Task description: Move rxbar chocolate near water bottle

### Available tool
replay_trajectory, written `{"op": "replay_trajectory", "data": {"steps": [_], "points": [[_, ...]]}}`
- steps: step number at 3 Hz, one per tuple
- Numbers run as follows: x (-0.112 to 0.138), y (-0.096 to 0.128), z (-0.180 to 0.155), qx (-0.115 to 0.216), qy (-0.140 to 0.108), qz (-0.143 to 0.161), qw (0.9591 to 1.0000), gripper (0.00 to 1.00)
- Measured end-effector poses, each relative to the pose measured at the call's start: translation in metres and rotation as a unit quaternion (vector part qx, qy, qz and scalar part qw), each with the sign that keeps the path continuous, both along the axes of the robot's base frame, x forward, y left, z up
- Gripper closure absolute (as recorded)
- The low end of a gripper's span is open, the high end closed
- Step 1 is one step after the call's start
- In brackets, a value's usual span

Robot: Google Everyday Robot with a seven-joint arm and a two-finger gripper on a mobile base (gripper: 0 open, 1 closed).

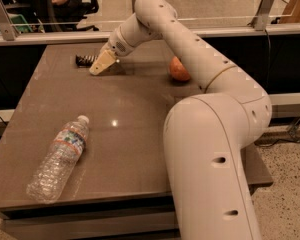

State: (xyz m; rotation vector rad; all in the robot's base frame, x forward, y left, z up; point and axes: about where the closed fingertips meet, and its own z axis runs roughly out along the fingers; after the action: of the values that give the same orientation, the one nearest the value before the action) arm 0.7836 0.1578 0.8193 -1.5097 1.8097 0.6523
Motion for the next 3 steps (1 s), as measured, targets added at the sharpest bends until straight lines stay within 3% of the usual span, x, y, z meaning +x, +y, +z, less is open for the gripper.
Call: {"op": "replay_trajectory", "data": {"steps": [2, 3], "points": [[-0.005, -0.012, 0.000, 0.002, 0.005, -0.007, 1.0000, 0.87], [-0.011, -0.017, 0.006, 0.001, -0.002, -0.004, 1.0000, 1.00]]}}
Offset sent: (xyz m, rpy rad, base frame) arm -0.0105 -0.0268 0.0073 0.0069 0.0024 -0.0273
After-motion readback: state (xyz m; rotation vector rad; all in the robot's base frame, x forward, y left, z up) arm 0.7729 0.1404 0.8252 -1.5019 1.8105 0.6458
